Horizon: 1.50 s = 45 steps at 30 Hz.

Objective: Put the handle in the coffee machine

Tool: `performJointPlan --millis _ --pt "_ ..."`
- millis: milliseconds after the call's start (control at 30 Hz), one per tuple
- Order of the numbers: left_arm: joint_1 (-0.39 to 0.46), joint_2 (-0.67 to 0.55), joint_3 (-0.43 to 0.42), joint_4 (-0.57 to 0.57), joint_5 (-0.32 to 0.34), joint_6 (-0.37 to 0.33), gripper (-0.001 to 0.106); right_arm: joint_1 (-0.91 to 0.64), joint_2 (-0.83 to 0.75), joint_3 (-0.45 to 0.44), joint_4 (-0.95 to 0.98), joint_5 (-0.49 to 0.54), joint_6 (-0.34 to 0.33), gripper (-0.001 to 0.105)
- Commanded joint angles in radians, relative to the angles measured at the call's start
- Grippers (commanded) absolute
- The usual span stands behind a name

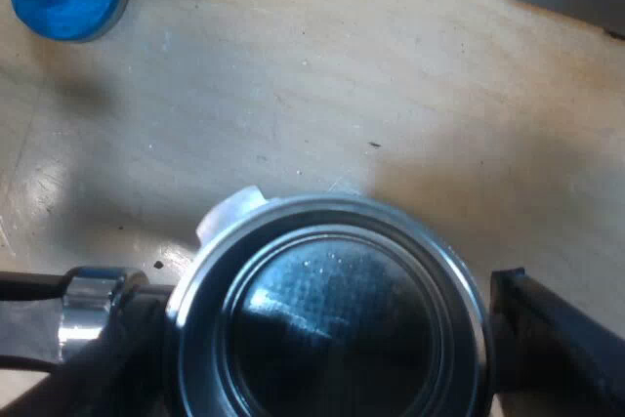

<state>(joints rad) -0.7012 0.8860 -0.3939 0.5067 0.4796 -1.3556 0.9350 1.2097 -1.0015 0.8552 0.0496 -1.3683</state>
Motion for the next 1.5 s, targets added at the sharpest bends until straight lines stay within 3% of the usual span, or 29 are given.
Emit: performJointPlan --millis 33,267,433,700,733,767,833,900,1367,1467,1500 --pt "-0.005 0.009 0.001 -0.013 0.003 0.000 0.086 -0.001 -0.017 -0.012 -0.013 -0.003 0.001 0.000" --pt "-0.005 0.017 0.001 -0.018 0.003 0.000 0.083 -0.001 -0.017 -0.012 -0.013 -0.003 0.001 0.000" --pt "-0.005 0.017 0.001 -0.011 0.003 0.000 0.056 -0.001 -0.017 -0.012 -0.013 -0.003 0.001 0.000" --pt "-0.005 0.017 0.001 0.015 0.003 0.000 0.036 -0.001 -0.017 -0.012 -0.013 -0.003 0.001 0.000" --pt "-0.005 0.017 0.001 0.026 0.003 0.000 0.026 -0.001 -0.017 -0.012 -0.013 -0.003 0.001 0.000" --pt "-0.005 0.017 0.001 0.027 0.003 0.000 0.025 -0.001 -0.017 -0.012 -0.013 -0.003 0.001 0.000" --pt "-0.005 0.017 0.001 0.034 0.003 0.000 0.006 -0.001 -0.017 -0.012 -0.013 -0.003 0.001 0.000" --pt "-0.005 0.017 0.001 0.033 0.003 0.000 0.000 -0.001 -0.017 -0.012 -0.013 -0.003 0.001 0.000" --pt "-0.005 0.017 0.001 0.019 0.011 -0.017 0.000 -0.001 -0.017 -0.012 -0.013 -0.011 0.005 0.001" --pt "-0.005 0.017 0.001 0.015 0.011 -0.017 0.000 -0.001 -0.017 -0.012 -0.006 -0.011 0.005 0.020" --pt "-0.005 0.017 0.001 0.010 0.011 -0.017 0.000 -0.001 -0.017 -0.012 -0.005 -0.011 0.005 0.032"
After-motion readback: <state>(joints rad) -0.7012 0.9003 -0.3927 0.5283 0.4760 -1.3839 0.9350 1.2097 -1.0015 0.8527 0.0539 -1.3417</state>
